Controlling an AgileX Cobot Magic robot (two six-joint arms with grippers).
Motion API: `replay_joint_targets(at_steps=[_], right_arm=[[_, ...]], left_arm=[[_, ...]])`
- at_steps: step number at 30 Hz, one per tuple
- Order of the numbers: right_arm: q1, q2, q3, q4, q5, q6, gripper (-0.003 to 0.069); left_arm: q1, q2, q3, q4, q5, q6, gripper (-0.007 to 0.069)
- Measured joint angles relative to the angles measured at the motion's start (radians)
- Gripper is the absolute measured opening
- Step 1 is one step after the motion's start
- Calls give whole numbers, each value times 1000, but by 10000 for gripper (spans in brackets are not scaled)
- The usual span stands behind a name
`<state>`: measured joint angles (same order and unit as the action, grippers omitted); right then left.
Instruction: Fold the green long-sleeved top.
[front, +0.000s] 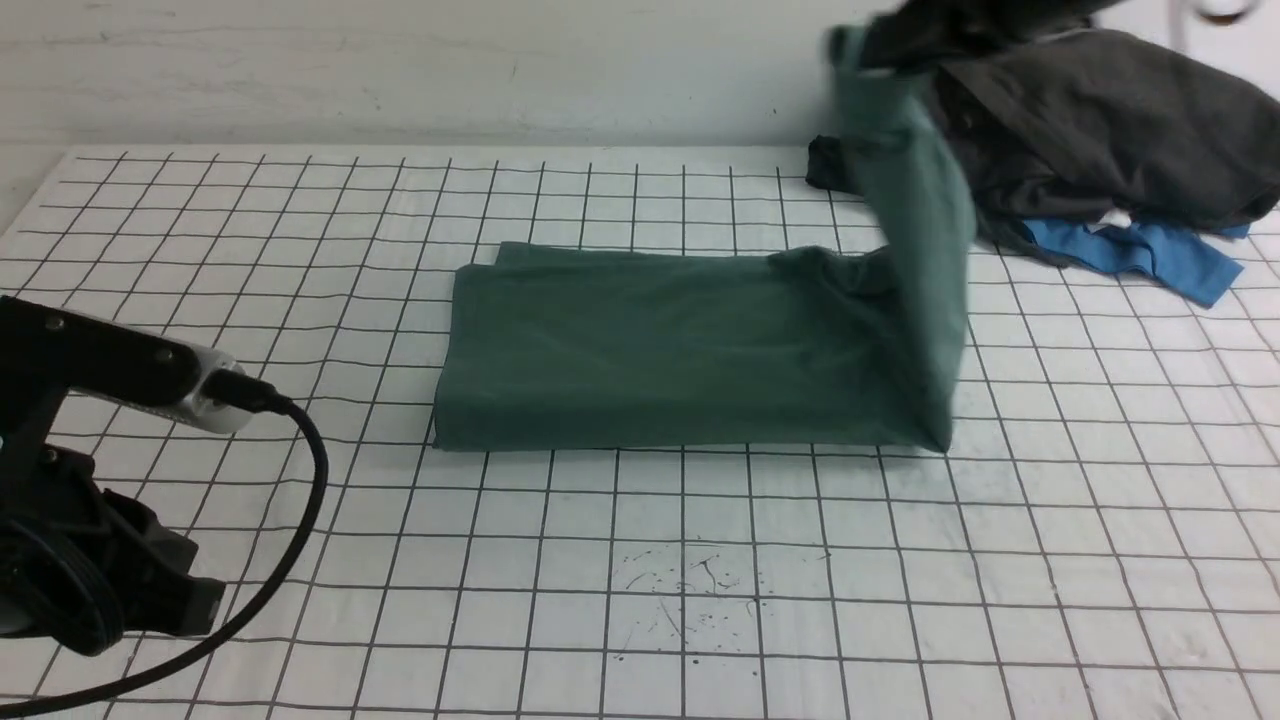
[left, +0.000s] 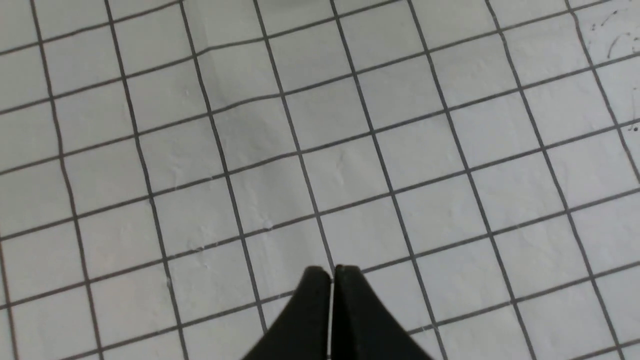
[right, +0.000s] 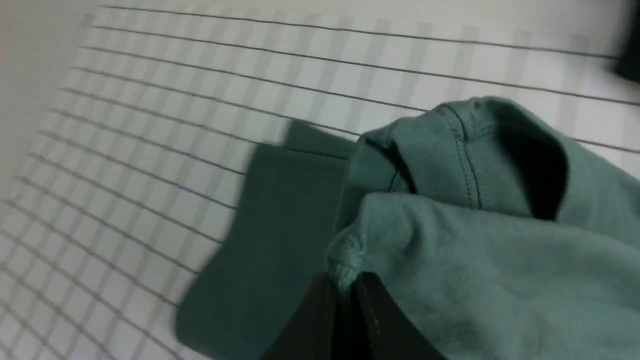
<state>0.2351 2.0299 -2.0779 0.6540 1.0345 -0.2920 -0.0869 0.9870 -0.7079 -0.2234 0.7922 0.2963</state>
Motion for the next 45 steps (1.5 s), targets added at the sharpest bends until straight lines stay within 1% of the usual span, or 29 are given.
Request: replay_joint_targets(at_steps=[1, 2, 4, 7, 9, 11, 12, 17, 20, 22, 23, 25, 26, 27, 28, 29, 31, 34, 37, 39, 40, 44, 45], right_arm=[[89, 35, -1, 19, -74, -14, 9], [110, 46, -1, 23, -83, -17, 9], [224, 122, -1, 38, -196, -49, 9], [324, 214, 1, 43, -339, -99, 11], [358, 252, 2, 47, -422, -131, 25], [385, 294, 1, 54, -487, -169, 78], [389, 304, -3, 57, -499, -181, 125], [381, 303, -71, 44, -489, -201, 323], [375, 299, -101, -1, -436, -201, 349], [374, 300, -105, -59, -386, -187, 330], [374, 309, -107, -95, -350, -165, 302], [378, 337, -110, -131, -306, -117, 242], [381, 359, -110, -139, -286, -88, 196], [385, 378, -110, -143, -276, -70, 172], [394, 407, -110, -146, -263, -54, 123], [396, 412, -110, -146, -262, -52, 115], [430, 445, -105, -148, -257, -55, 26], [455, 435, -102, -147, -273, -86, -1], [472, 349, -125, -173, -268, -146, -12], [469, 294, -152, -238, -223, -159, -12], [467, 245, -174, -295, -183, -164, -12], [456, 52, -184, -491, 13, -150, -12], [453, 29, -177, -501, 28, -142, -12]], left_arm=[[0, 0, 0, -7, -5, 0, -8], [0, 0, 0, -7, -7, 0, -8], [0, 0, 0, -16, -7, 0, -8], [0, 0, 0, -17, -9, 0, -8], [0, 0, 0, -17, -9, 0, -8], [0, 0, 0, -22, -9, 0, -8], [0, 0, 0, -25, -9, 0, -8], [0, 0, 0, -32, -9, 0, -8], [0, 0, 0, -35, -9, 0, -8], [0, 0, 0, -40, -11, 0, -8], [0, 0, 0, -42, -13, 0, -8], [0, 0, 0, -42, -15, 0, -8], [0, 0, 0, -42, -20, 0, -8], [0, 0, 0, -42, -25, 0, -8], [0, 0, 0, -42, -36, 0, -8], [0, 0, 0, -42, -38, 0, -8], [0, 0, 0, -49, -49, 0, -8], [0, -7, 0, -69, -54, 5, -8], [0, -82, 0, -117, -64, 67, -8], [0, -153, 3, -141, -84, 117, -8], [0, -217, 13, -153, -111, 157, -8], [0, -442, 97, -192, -207, 270, -8], [0, -452, 102, -193, -207, 274, -8]])
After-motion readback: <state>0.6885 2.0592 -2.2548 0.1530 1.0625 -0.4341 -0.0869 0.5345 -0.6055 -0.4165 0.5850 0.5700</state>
